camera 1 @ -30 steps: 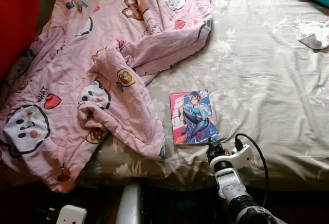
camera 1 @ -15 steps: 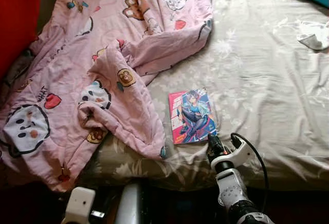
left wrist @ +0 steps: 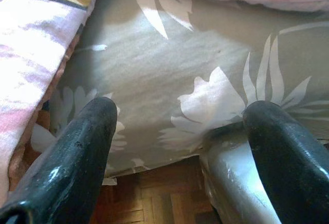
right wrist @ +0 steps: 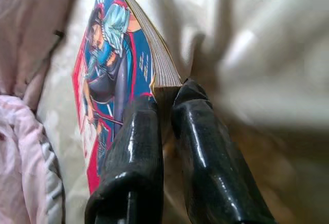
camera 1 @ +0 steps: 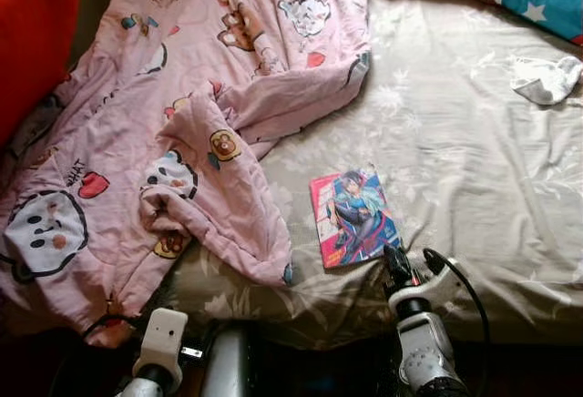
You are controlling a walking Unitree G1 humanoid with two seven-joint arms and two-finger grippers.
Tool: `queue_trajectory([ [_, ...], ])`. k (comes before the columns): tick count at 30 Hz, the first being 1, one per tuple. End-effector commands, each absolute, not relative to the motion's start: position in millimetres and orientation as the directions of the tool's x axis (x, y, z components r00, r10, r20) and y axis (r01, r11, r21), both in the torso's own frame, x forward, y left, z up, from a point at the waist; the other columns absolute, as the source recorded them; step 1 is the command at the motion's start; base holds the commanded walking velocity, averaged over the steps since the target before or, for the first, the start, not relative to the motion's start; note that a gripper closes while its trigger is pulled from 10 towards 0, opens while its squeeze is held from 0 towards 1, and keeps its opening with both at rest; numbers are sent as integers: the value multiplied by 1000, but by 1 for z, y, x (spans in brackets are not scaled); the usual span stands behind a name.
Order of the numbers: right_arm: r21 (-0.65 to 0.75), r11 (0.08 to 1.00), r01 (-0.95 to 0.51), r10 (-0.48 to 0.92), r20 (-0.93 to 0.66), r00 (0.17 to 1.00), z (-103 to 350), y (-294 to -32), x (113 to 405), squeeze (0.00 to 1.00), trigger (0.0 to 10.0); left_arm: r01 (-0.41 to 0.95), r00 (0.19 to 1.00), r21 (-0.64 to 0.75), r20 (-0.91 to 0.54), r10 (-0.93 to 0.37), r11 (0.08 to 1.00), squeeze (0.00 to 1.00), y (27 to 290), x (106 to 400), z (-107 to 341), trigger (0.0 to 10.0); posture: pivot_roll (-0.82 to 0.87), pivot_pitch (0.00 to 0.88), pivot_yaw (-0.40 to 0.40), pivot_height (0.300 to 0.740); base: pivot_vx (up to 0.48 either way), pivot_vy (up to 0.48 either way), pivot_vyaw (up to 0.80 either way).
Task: Clean up the room
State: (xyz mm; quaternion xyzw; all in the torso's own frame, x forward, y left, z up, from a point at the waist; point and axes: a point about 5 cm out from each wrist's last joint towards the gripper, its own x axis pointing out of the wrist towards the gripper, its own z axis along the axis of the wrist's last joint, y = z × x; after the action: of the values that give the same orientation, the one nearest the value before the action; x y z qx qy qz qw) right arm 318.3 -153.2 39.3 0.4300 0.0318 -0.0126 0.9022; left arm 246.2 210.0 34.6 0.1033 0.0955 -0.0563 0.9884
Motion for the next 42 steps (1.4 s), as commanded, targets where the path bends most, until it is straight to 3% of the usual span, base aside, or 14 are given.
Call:
queue_trajectory([
  [1, 789, 589, 175, -58, -175, 983, 16, -160, 299, 0, 0, 124, 966, 199, -249, -72, 972, 0, 215, 236, 22, 10000, 104, 236, 50, 585, 0, 0, 0],
  [11, 791, 569, 223, -101, -203, 974, 5, -161, 283, 0, 0, 139, 964, 206, -251, -85, 969, 0, 216, 236, 16, 10000, 90, 216, 53, 585, 0, 0, 0],
  [12, 787, 573, 230, -95, -214, 972, 4, -159, 283, 0, 1686, 141, 964, 207, -251, -87, 968, 0, 216, 236, 16, 10000, 90, 216, 53, 585, 0, 0, 0],
  [13, 786, 574, 231, -94, -218, 972, 4, -159, 283, 0, 1686, 143, 964, 207, -250, -89, 968, 0, 216, 236, 16, 10000, 90, 211, 54, 585, 0, 0, 0],
  [14, 787, 573, 230, -92, -218, 972, 4, -158, 284, 0, 8706, 144, 964, 208, -249, -90, 968, 0, 215, 237, 16, 10000, 90, 211, 54, 585, 0, 0, 0],
  [15, 788, 572, 229, -90, -217, 972, 4, -158, 284, 0, 8706, 145, 964, 208, -249, -91, 967, 0, 215, 237, 16, 10000, 90, 211, 54, 585, 0, 0, 0],
  [16, 789, 572, 224, -88, -213, 973, 6, -157, 285, 0, 3255, 149, 964, 210, -248, -94, 966, 0, 215, 237, 16, 10000, 93, 204, 54, 585, 0, 0, 0],
  [19, 789, 572, 222, -88, -210, 974, 6, -157, 286, 0, 3725, 151, 964, 212, -246, -97, 966, 0, 215, 237, 15, 10000, 93, 204, 54, 585, 0, 0, 0],
  [20, 789, 573, 222, -88, -210, 974, 7, -156, 286, 0, 392, 153, 964, 213, -246, -99, 965, 0, 215, 237, 15, 10000, 94, 200, 55, 585, 0, 0, 0],
  [25, 783, 584, 216, -91, -201, 975, 8, -157, 287, 0, 0, 159, 963, 222, -248, -102, 962, 0, 215, 237, 13, 10000, 94, 203, 55, 585, 0, 0, 0],
  [32, 651, 751, 116, -76, -89, 993, 31, -159, 299, 0, 0, 154, 965, 219, -243, -99, 963, 0, 214, 238, 13, 10000, 90, 208, 54, 585, 0, 0, 0],
  [34, 554, 832, 41, -51, 3, 999, 50, -160, 306, 0, 0, 147, 966, 218, -241, -93, 965, 0, 215, 239, 13, 10000, 84, 207, 50, 585, 0, 0, 0],
  [41, 380, 923, -55, 15, 106, 994, 75, -156, 312, 0, 0, 133, 967, 206, -240, -82, 969, 0, 213, 241, 11, 10000, 65, 208, 35, 585, 0, 0, 0],
  [42, 356, 932, -74, 36, 112, 993, 78, -153, 312, 0, 3804, 131, 968, 202, -239, -81, 971, 0, 212, 242, 11, 10000, 64, 209, 31, 585, 0, 0, 0],
])
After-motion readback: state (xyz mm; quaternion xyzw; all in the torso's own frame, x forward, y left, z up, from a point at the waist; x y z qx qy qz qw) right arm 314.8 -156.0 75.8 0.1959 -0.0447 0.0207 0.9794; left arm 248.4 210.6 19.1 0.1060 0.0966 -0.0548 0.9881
